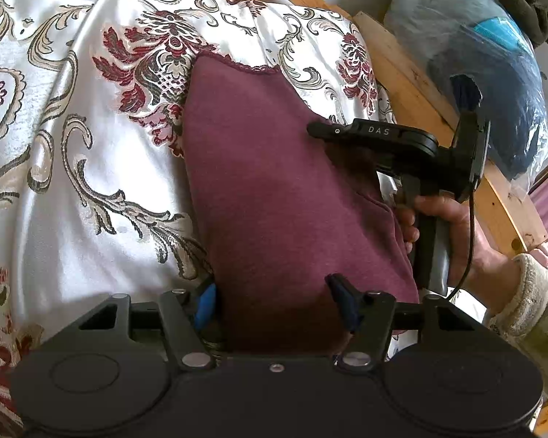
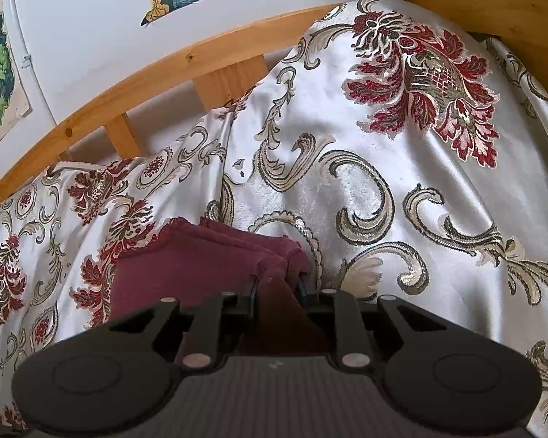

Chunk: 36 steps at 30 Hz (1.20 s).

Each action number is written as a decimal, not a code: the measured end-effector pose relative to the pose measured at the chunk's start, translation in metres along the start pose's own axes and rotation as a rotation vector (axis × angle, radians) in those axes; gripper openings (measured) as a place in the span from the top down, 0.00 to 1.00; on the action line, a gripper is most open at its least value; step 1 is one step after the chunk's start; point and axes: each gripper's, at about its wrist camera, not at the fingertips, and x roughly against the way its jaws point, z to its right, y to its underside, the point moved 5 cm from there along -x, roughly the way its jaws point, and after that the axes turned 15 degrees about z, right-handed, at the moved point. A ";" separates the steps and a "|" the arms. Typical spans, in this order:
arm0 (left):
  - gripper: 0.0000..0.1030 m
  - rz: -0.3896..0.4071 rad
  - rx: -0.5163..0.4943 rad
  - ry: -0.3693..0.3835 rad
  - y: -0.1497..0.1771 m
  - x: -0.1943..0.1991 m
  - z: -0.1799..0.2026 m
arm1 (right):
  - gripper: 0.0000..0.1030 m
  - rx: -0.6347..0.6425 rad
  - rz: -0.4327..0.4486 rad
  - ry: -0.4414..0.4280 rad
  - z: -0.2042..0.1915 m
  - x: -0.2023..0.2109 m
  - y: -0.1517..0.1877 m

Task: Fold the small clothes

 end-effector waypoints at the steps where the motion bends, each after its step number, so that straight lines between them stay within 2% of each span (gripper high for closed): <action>1: 0.37 0.000 -0.001 0.000 0.000 0.000 0.000 | 0.77 0.000 0.000 0.000 0.000 0.000 0.000; 11: 0.37 0.000 -0.001 0.000 0.000 0.000 0.000 | 0.77 0.001 -0.005 0.007 0.000 -0.002 0.001; 17: 0.33 0.019 -0.009 0.024 -0.004 0.005 0.002 | 0.76 0.048 -0.023 0.034 -0.006 -0.004 0.000; 22: 0.33 0.031 0.082 0.056 -0.008 0.007 -0.008 | 0.76 0.071 -0.030 0.030 -0.006 -0.006 -0.001; 27: 0.33 0.081 0.149 0.048 -0.017 0.013 -0.019 | 0.76 0.100 -0.033 0.017 -0.006 -0.006 -0.001; 31: 0.33 0.044 0.193 0.048 -0.016 0.008 -0.025 | 0.75 0.133 -0.035 0.014 -0.008 -0.007 -0.001; 36: 0.32 0.019 0.190 0.042 -0.014 0.005 -0.025 | 0.75 0.144 -0.036 0.014 -0.009 -0.007 -0.001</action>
